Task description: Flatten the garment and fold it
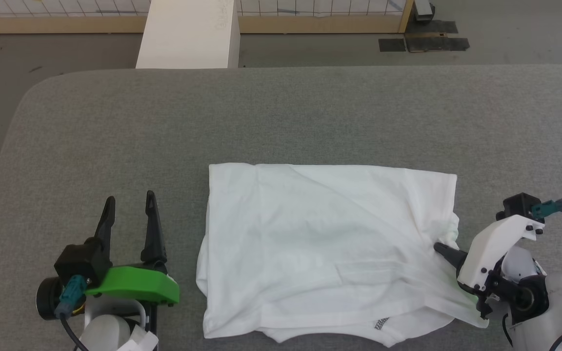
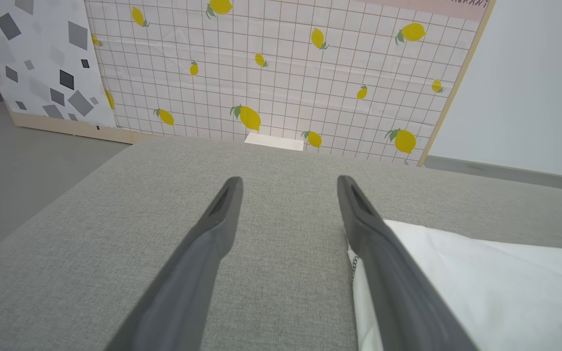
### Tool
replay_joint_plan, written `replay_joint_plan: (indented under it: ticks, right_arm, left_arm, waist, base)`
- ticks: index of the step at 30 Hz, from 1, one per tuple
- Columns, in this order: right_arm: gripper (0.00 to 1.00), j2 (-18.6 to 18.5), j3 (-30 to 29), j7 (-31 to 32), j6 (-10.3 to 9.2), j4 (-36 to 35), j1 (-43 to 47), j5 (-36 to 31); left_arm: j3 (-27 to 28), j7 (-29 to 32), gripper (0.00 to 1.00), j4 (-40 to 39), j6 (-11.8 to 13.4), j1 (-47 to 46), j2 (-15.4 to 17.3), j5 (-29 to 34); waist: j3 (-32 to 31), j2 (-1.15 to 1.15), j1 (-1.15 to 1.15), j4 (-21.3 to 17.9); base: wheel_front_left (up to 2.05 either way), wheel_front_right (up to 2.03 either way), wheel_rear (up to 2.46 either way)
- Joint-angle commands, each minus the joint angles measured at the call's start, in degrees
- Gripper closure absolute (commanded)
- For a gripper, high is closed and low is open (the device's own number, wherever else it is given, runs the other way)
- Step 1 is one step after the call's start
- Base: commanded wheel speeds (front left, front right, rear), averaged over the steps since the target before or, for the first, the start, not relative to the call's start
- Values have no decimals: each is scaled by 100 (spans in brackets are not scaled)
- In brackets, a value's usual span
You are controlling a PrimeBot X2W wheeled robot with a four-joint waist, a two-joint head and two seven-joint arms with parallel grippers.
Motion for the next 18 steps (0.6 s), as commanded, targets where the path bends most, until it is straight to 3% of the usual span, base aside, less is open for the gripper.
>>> replay_joint_plan:
  ticks: [1, 9, 18]
  right_arm:
    - [100, 76, 78, -35, -8, 99, 44, 40]
    - [100, -101, -103, -495, -8, 53, 171, -140]
    - [100, -384, -1058, -1070, -8, -75, 389, -910]
  left_arm:
    - [22, -27, 0, 20, -41, -111, -23, 56]
    - [62, -27, 0, 95, -107, -82, -55, 116]
    - [110, -27, 0, 131, -164, -56, -80, 161]
  waist:
    - [-1, 0, 0, -4]
    - [-90, 0, 0, -35]
    - [-183, 0, 0, -68]
  base:
    - [0, 0, 0]
    - [0, 0, 0]
    - [0, 0, 0]
